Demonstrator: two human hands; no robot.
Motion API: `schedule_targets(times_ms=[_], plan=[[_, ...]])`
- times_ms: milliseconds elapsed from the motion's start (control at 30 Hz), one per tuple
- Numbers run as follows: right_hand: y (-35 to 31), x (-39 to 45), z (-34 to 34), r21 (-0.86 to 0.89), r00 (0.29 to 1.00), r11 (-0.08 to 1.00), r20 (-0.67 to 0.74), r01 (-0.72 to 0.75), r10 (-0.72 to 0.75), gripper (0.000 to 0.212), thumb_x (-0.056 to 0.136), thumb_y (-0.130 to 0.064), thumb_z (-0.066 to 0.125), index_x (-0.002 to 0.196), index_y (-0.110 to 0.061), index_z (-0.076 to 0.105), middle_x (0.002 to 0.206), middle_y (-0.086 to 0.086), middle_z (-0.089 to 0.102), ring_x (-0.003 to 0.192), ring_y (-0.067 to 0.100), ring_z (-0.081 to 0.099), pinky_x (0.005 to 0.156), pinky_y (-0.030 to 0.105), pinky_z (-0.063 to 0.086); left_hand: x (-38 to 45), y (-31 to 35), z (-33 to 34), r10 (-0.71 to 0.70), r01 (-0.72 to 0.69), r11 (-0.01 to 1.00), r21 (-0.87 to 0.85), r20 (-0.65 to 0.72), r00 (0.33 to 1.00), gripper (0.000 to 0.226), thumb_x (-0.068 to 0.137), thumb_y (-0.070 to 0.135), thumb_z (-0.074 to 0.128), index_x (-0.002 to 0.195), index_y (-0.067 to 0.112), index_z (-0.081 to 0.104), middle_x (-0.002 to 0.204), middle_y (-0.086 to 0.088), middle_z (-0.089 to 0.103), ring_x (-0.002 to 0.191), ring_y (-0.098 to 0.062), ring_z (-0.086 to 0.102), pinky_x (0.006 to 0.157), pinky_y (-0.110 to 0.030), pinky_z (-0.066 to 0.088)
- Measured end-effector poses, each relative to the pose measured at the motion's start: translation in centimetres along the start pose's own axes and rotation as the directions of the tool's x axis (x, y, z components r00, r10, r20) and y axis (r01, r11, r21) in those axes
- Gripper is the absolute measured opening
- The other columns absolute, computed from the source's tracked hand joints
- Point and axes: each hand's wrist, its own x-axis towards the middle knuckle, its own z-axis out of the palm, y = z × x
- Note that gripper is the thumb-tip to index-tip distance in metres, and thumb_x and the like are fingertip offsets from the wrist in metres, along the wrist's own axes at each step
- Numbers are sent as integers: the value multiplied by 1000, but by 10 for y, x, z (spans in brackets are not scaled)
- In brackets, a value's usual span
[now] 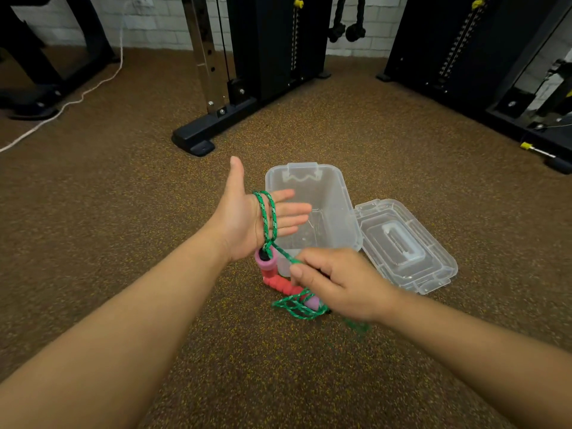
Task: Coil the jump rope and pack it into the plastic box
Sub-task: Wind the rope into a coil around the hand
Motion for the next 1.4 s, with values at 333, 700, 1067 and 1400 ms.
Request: schedule_targets(times_ms=[333, 700, 1067, 1400], plan=[[22, 36, -41, -127, 991, 991, -129, -41, 25, 25, 92, -50, 33, 89, -34, 52, 74, -17, 61, 67, 4, 56, 67, 41, 49, -10, -5, 9, -368, 206, 826, 524, 226, 902, 130, 63, 87, -11, 109, -9, 63, 74, -27, 68, 64, -32, 68, 62, -32, 51], [44, 31, -23, 455, 935, 833, -4, -315, 355, 36, 101, -33, 36, 81, -22, 64, 60, 0, 53, 56, 10, 45, 54, 22, 36, -15, 0, 8, -168, 103, 971, 215, 310, 936, 53, 92, 52, 33, 54, 19, 50, 30, 9, 29, 24, -4, 22, 35, -17, 20], [80, -11, -30, 63, 935, 934, -19, -353, 354, 20, 96, -24, 53, 102, -34, 69, 82, 8, 70, 74, 24, 64, 63, 30, 47, -11, 15, -9, -30, 8, 990, 141, 155, 988, 61, 97, 52, 29, 46, 21, 38, 30, 8, 25, 24, -5, 19, 39, -22, 11], [115, -27, -31, 24, 842, 843, -24, -538, 539, 19, 83, -32, 70, 89, -49, 66, 88, -3, 75, 85, 27, 69, 78, 43, 56, -10, 14, -3, -72, 27, 972, 232, 190, 979, 58, 98, 49, 29, 48, 21, 37, 31, 8, 24, 25, -7, 19, 36, -22, 18]])
